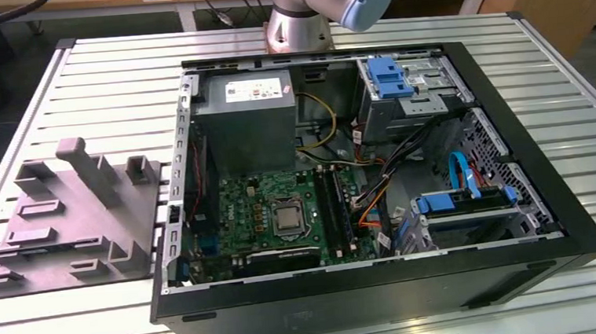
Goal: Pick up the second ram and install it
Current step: 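Reach for the second ram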
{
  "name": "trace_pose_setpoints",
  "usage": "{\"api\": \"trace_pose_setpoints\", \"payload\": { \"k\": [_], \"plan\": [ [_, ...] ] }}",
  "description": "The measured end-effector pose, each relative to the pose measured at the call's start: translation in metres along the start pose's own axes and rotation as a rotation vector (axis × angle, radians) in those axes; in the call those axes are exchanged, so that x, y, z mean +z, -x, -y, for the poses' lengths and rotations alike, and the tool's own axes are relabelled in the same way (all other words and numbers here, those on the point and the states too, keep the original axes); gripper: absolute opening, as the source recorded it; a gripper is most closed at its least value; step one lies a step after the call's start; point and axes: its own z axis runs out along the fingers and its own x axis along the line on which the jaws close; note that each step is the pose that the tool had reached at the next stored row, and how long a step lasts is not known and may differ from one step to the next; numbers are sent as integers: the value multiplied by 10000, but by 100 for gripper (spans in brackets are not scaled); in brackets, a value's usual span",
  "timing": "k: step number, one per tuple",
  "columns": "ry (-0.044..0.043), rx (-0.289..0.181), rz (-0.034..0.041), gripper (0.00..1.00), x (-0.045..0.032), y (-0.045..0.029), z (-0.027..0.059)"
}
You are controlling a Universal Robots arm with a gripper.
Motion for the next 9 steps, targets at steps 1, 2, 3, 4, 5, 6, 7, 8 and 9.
{"api": "trace_pose_setpoints", "payload": {
  "k": [1,2,3,4,5,6,7,8,9],
  "plan": [
    [0,0,0,10,13,1,20],
    [0,0,1,10,30,1,38],
    [0,0,1,10,46,2,59],
    [0,1,1,10,64,3,81],
    [1,1,1,10,81,4,102],
    [1,1,1,10,96,5,120],
    [0,1,1,10,110,5,137],
    [0,0,0,10,124,6,153],
    [0,0,1,10,139,7,168]
  ]
}}
